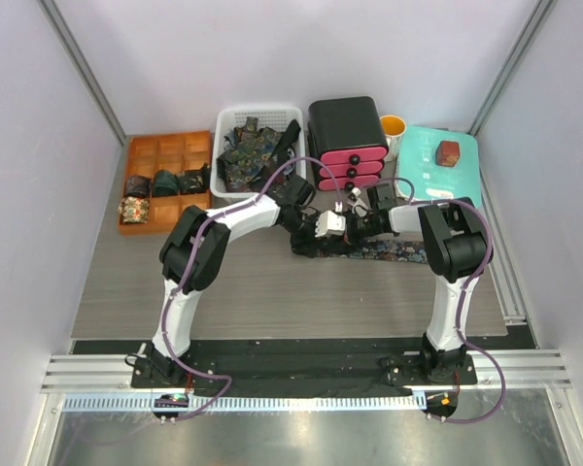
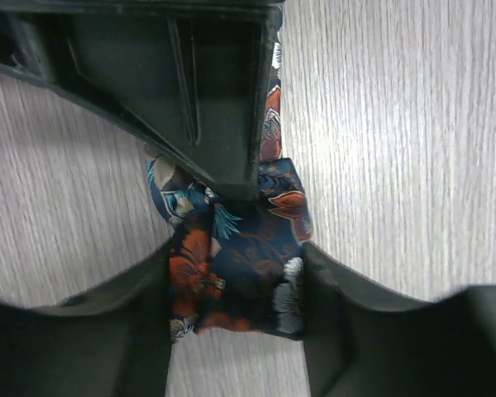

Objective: Roll the ties
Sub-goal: Roll the tie at the center of the board.

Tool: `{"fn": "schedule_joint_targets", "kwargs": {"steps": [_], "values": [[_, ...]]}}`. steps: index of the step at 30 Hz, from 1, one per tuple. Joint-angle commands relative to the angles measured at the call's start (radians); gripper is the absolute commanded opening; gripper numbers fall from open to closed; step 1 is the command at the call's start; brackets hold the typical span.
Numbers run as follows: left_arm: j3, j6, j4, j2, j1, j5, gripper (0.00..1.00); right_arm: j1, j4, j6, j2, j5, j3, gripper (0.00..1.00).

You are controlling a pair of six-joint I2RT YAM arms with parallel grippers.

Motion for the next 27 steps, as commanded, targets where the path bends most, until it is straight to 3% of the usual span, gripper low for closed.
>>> {"fn": "schedule_joint_targets", "kwargs": {"steps": [1, 3, 6, 15, 20, 27], "values": [[0.022, 0.020, -0.068, 0.018, 0.003, -0.014, 0.44, 0.002, -0.011, -0.007, -0.018, 0.079, 0.022, 0.09], [0.002, 0.031, -0.077, 0.013, 0.004, -0.017, 0.39, -0.007, -0.049, -0.012, -0.042, 0.066, 0.039, 0.21], [-0.016, 0.040, -0.089, 0.007, 0.007, -0.017, 0.35, -0.042, -0.126, -0.045, -0.096, 0.059, 0.069, 0.27], [-0.018, 0.066, -0.145, -0.013, 0.024, -0.036, 0.28, -0.075, -0.185, -0.120, -0.104, 0.180, 0.011, 0.27], [0.018, -0.009, -0.178, -0.025, 0.033, -0.034, 0.26, -0.048, -0.197, -0.172, -0.079, 0.218, -0.023, 0.24], [-0.065, -0.145, -0.010, -0.109, 0.064, 0.001, 0.25, -0.044, -0.220, -0.228, -0.058, 0.275, -0.024, 0.20]]}}
